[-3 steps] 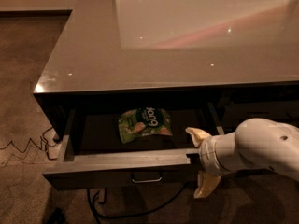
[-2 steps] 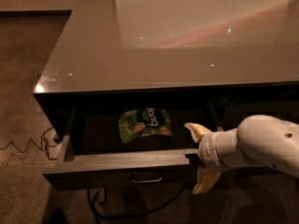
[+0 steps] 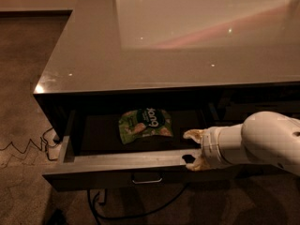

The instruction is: Open top drawer

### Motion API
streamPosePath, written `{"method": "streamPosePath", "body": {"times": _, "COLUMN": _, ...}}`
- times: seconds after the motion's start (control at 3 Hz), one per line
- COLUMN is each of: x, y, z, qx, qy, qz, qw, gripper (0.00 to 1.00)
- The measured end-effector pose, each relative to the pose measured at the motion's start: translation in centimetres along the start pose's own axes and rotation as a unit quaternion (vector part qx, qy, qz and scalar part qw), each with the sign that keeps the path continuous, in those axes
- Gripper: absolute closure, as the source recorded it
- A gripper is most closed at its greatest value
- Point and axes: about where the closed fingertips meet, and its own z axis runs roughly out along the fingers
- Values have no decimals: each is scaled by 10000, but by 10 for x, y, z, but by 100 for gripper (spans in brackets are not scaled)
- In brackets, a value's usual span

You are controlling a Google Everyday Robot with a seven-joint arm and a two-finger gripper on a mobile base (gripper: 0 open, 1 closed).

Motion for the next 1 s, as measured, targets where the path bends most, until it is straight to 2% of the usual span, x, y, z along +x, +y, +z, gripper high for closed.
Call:
{"method": "streamPosePath", "body": {"times": 0.33, "x": 0, "y": 0, "z": 0, "qx": 0, "qy": 0, "qz": 0, "qw": 10000, "gripper": 65}}
{"method": "streamPosePath", "body": {"times": 0.67, "x": 6, "y": -17, "z": 9, "qx": 24, "qy": 159, "qz": -27, "qw": 9999, "gripper": 88}}
{"method": "streamPosePath", "body": {"times": 1.0, "x": 12, "y": -40, "z": 35, "qx": -82, "qy": 341, "qz": -68, "qw": 9994, "gripper": 100}}
